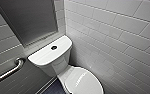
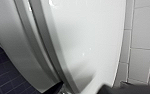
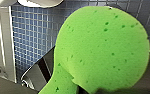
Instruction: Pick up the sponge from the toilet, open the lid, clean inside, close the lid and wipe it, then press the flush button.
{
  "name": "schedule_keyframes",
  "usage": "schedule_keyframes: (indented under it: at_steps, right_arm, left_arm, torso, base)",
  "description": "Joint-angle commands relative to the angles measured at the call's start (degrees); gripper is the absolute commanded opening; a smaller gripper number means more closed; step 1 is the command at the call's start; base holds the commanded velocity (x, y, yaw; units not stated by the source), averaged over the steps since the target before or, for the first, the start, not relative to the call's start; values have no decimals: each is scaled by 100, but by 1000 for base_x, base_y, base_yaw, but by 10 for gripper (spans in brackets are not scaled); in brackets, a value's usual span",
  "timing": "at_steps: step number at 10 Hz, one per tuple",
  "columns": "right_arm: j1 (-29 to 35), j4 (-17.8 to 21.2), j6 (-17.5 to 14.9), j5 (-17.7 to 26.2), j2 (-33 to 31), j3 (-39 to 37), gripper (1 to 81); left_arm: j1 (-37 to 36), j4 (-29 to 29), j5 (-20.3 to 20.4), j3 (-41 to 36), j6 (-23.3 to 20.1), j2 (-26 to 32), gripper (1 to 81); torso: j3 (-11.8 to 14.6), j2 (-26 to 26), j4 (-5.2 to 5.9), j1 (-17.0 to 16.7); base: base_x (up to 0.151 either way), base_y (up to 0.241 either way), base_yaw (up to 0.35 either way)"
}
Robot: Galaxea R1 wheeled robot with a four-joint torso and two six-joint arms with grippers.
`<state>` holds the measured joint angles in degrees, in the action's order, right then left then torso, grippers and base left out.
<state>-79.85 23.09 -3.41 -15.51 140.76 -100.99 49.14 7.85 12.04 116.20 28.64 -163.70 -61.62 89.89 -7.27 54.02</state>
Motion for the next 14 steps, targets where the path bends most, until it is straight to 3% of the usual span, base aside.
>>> schedule_keyframes:
  at_steps: [1, 11, 14]
  right_arm:
    - [78, -76, 7, 408, -186, 80, 10]
    - [122, -76, 7, 417, -11, -104, 10]
    - [130, -76, 7, 417, 42, -139, 10]
  left_arm:
    - [-541, -214, 105, 43, -69, -129, 811]
    - [-778, -609, 211, -642, -51, 29, 811]
    - [-796, -609, 193, -282, -51, -155, 811]
  torso:
    - [0, 0, 0, 0]
    - [0, 0, 0, 2]
    - [-2, 0, 0, 2]
  base:
    - [0, 0, 0]
    - [0, 0, 0]
    - [0, 0, 0]
